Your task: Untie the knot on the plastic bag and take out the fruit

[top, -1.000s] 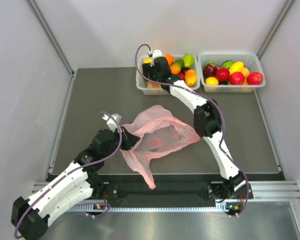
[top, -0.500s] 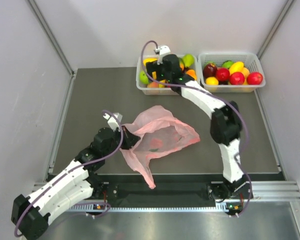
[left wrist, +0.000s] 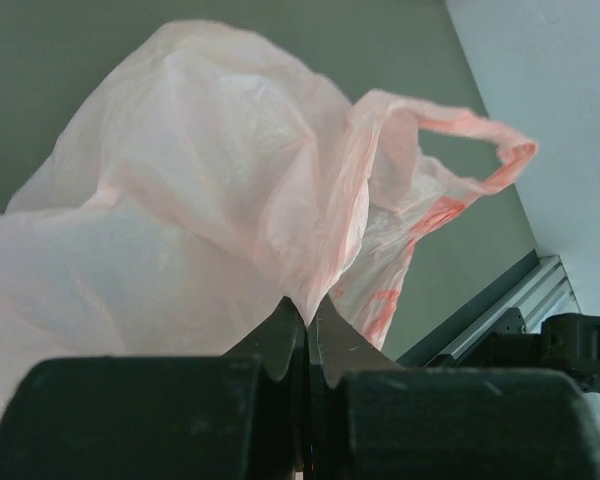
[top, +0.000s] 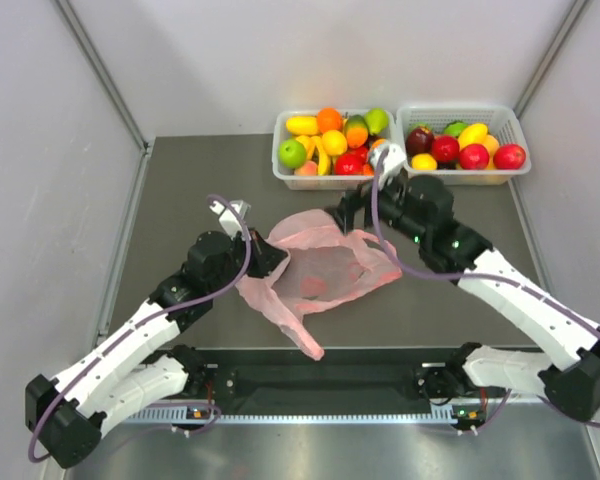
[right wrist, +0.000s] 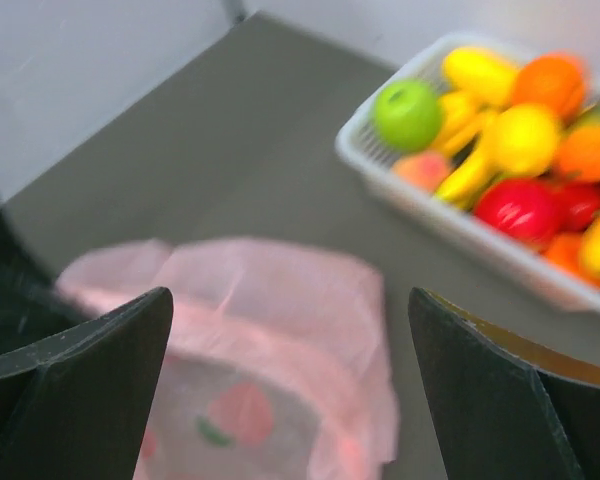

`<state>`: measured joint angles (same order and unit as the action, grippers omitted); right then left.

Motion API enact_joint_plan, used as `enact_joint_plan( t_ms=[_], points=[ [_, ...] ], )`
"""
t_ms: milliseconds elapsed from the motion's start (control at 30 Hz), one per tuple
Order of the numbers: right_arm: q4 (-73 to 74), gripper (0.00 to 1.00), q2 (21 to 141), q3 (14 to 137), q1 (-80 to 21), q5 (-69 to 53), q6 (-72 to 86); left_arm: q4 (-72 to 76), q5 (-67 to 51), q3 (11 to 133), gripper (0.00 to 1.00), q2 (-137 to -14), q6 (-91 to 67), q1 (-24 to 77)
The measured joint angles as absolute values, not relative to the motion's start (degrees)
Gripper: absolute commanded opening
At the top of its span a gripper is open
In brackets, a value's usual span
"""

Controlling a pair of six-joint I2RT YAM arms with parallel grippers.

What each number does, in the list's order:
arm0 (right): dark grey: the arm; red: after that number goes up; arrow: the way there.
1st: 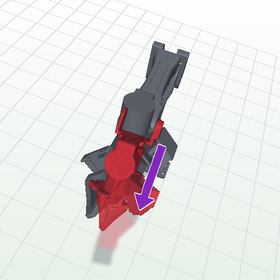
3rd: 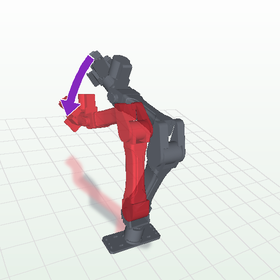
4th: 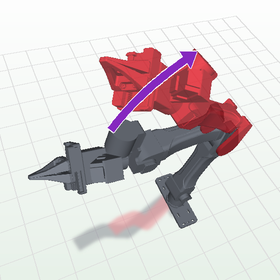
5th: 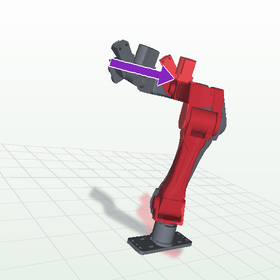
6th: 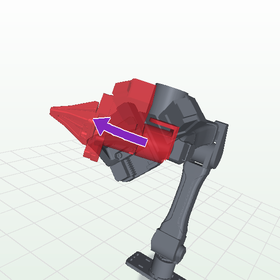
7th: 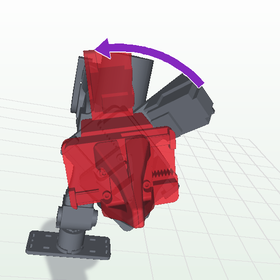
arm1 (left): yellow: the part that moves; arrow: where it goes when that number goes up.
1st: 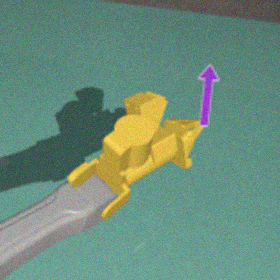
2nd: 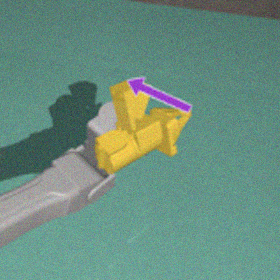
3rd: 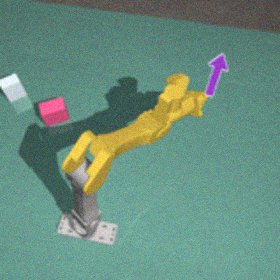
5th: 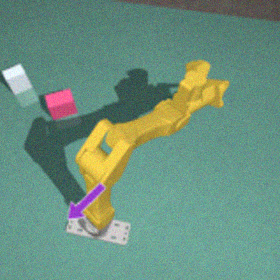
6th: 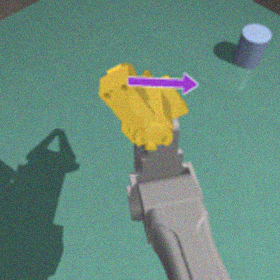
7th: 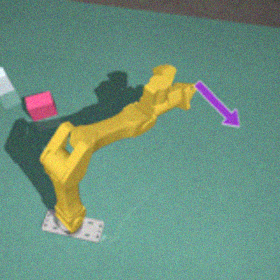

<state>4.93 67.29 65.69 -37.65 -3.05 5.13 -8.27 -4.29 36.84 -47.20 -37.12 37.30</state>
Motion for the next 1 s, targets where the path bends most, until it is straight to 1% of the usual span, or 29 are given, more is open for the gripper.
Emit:
enact_joint_plan(
  t_ms=[67,167,233,333,433,567,733,900,1000],
  points=[
    [6.20,1.00,63.90,59.13,-41.32,-4.16,5.82,-8.27,-4.73,39.20,0.00,-48.53,-36.64,37.30],
    [7.01,1.00,62.15,51.09,-46.39,-4.36,7.55,-8.32,-5.37,42.92,0.00,-50.37,-35.79,37.30],
    [6.98,1.00,62.61,47.33,-48.03,-3.95,8.78,-8.25,-5.82,45.28,0.00,-51.55,-35.35,37.30],
    [5.02,1.00,66.28,43.00,-48.64,-0.56,11.31,-8.71,-6.63,48.69,0.00,-52.97,-34.46,37.32],
    [2.52,1.00,71.57,40.86,-48.64,3.05,14.04,-10.20,-6.90,52.25,0.00,-53.65,-33.28,37.36],
    [-0.86,1.00,78.67,40.51,-48.75,4.95,18.48,-13.58,-6.04,58.54,0.00,-53.91,-30.22,37.47],
    [-7.01,1.00,81.95,36.86,-49.10,6.39,23.64,-15.29,-3.75,65.34,0.00,-53.95,-25.61,37.52],
    [-11.90,1.00,83.81,34.37,-49.32,6.39,26.74,-15.59,-3.84,65.84,0.00,-54.59,-24.53,37.58],
    [-13.39,1.00,83.81,33.63,-49.60,6.39,27.81,-14.50,-5.06,62.22,0.00,-54.57,-26.15,37.58]
  ],
)
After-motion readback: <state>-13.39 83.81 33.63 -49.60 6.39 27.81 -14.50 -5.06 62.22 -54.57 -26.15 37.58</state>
